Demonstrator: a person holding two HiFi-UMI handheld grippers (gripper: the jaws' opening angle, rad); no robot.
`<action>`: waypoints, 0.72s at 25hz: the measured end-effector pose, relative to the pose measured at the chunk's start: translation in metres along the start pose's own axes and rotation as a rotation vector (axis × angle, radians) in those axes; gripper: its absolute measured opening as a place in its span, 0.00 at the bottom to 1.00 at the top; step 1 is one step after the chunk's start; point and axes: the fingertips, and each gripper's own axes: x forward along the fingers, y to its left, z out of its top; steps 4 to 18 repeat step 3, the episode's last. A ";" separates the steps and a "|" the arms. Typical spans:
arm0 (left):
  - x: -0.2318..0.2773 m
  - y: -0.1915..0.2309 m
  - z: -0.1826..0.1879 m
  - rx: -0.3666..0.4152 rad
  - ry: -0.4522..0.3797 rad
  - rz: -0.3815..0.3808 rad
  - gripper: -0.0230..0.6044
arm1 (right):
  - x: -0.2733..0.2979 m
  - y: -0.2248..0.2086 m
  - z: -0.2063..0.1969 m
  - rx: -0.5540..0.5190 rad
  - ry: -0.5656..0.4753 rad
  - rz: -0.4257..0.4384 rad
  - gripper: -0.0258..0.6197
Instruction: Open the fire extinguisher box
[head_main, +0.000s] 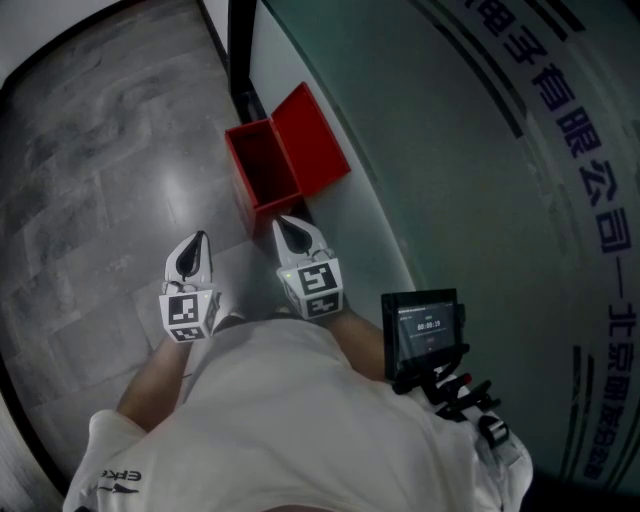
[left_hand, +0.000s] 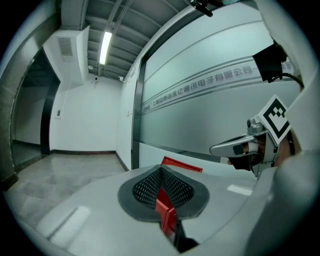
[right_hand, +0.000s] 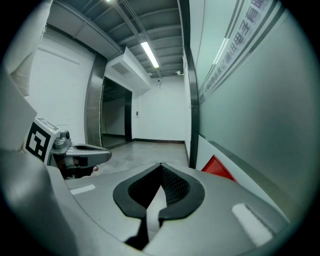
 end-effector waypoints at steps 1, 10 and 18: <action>0.000 0.000 0.000 -0.001 0.000 0.000 0.04 | 0.000 -0.001 0.000 -0.001 0.001 -0.001 0.06; 0.000 -0.001 0.000 -0.001 0.001 0.001 0.04 | 0.000 -0.002 -0.001 -0.002 0.004 -0.002 0.06; 0.000 -0.001 0.000 -0.001 0.001 0.001 0.04 | 0.000 -0.002 -0.001 -0.002 0.004 -0.002 0.06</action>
